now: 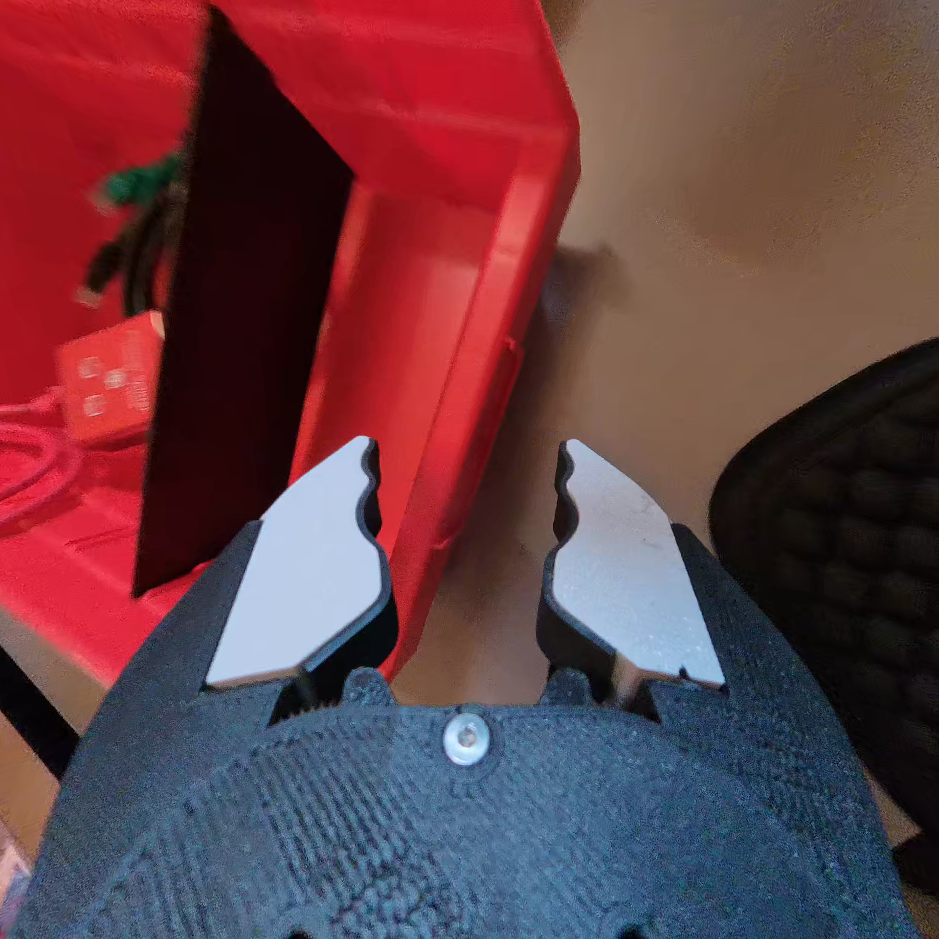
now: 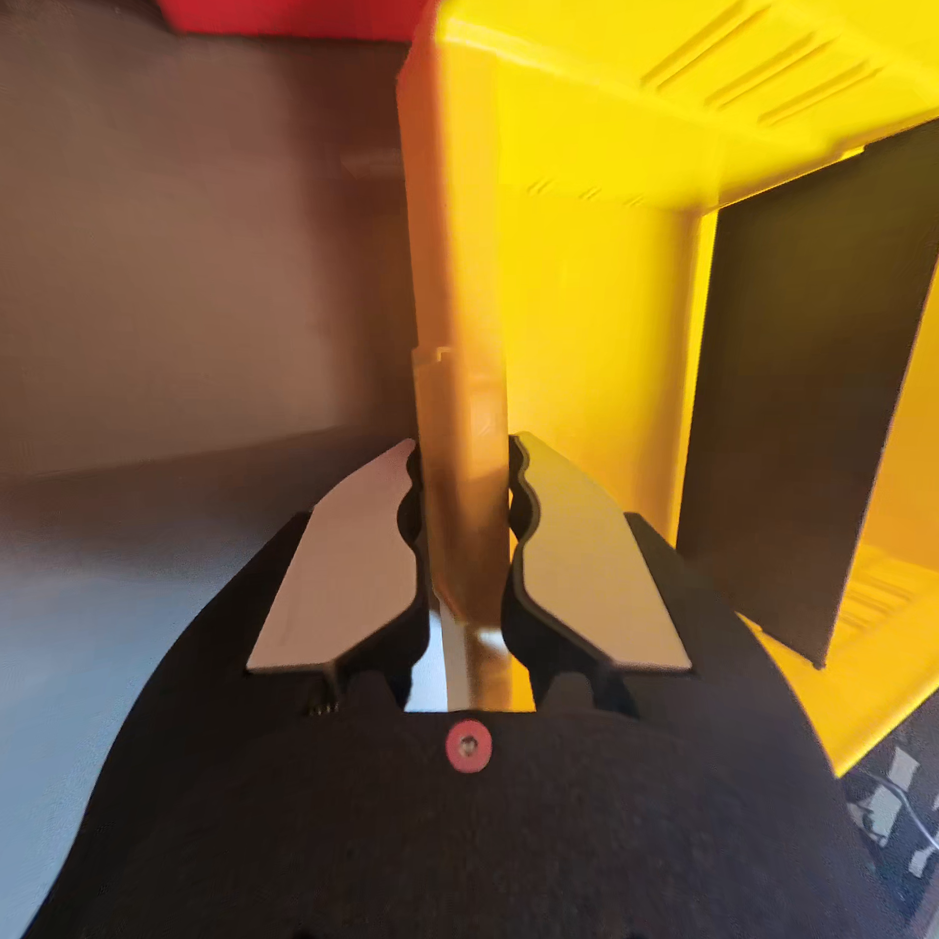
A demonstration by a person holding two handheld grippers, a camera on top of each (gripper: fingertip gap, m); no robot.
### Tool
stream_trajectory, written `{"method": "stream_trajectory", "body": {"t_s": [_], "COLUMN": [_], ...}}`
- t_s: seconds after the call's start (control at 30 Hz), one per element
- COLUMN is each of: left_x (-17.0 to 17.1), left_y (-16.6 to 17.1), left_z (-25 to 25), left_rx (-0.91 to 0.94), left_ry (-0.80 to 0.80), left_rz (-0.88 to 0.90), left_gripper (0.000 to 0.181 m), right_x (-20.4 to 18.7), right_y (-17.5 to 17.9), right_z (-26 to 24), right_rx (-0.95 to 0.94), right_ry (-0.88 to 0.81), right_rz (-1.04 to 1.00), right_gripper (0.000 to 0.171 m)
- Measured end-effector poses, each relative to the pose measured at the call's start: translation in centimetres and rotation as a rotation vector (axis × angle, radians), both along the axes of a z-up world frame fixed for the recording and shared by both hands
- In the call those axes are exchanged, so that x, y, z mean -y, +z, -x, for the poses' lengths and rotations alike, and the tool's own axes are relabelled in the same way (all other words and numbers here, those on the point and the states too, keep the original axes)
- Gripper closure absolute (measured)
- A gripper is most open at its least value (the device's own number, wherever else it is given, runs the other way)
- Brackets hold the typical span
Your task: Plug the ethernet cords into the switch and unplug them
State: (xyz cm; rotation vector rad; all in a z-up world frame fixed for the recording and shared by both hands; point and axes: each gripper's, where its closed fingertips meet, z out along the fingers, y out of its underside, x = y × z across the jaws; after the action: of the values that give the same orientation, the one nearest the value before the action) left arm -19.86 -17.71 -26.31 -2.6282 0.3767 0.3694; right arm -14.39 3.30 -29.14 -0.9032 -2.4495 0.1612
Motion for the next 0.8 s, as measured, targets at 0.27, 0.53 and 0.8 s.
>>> {"method": "stream_trajectory", "body": {"t_s": [0.27, 0.53, 0.8], "left_x": [-1.3, -2.9, -5.6], "left_y": [-2.6, -2.5, -2.4], "left_z": [1.6, 1.5, 5.4], "left_rx": [-0.236, -0.266, -0.241], "left_ry": [-0.087, -0.150, -0.110], "left_rz": [0.029, -0.019, -0.052], "left_gripper": [0.147, 0.149, 0.147], "right_x": [-3.1, -11.8, -20.2], "right_y": [0.6, 0.4, 0.9], "right_z": [-9.8, -19.4, -19.8], "right_rx": [-0.069, -0.083, -0.097], "right_ry": [-0.109, -0.285, -0.437], "right_rz": [-0.029, -0.149, -0.249], "right_gripper": [0.141, 0.141, 0.133]}}
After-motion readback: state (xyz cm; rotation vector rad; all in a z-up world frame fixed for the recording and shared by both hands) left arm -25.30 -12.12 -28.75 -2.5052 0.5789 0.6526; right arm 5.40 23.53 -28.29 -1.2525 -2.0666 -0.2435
